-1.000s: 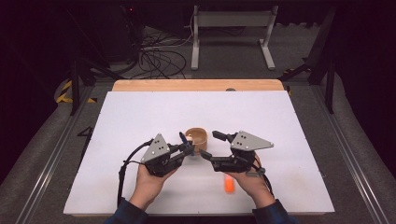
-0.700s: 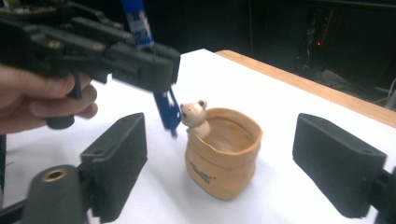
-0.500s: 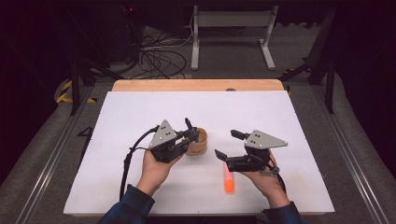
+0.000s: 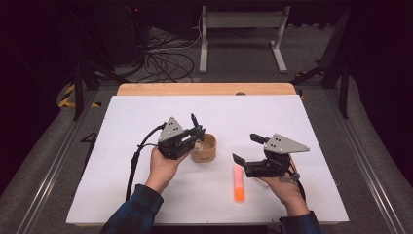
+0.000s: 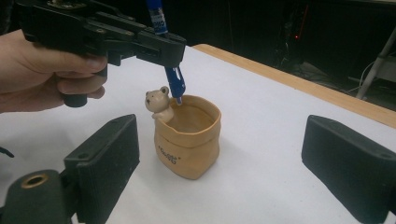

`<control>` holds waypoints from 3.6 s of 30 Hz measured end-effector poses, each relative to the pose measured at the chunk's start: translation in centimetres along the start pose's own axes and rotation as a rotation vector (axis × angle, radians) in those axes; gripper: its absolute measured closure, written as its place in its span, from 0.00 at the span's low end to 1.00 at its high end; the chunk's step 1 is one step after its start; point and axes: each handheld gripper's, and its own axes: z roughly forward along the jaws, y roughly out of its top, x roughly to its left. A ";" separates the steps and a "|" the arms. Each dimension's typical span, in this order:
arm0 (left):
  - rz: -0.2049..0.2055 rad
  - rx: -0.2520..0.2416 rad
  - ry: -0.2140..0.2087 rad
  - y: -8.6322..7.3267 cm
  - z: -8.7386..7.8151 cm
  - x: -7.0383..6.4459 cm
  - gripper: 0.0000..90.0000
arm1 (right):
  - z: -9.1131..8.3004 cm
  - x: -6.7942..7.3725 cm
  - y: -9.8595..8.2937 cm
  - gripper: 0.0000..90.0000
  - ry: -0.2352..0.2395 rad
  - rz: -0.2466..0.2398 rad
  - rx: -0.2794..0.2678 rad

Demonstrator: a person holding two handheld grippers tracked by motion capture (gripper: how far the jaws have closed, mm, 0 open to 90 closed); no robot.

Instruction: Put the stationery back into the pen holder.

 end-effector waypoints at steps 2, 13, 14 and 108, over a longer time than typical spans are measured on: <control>0.002 0.010 0.008 -0.1 0.2 0.2 0.88 | -0.1 -0.1 0.0 0.13 -0.005 -0.002 0.000; -0.039 0.086 0.005 -1.2 1.4 1.4 0.88 | -0.7 -0.7 0.0 0.14 -0.023 0.005 0.005; -0.048 0.087 0.001 -1.3 1.5 1.5 0.88 | -0.7 -0.8 0.0 0.14 -0.026 0.005 0.005; 0.037 -0.062 0.186 -5.1 -11.0 2.6 0.06 | -3.6 -3.2 -7.2 0.24 -0.072 0.054 0.268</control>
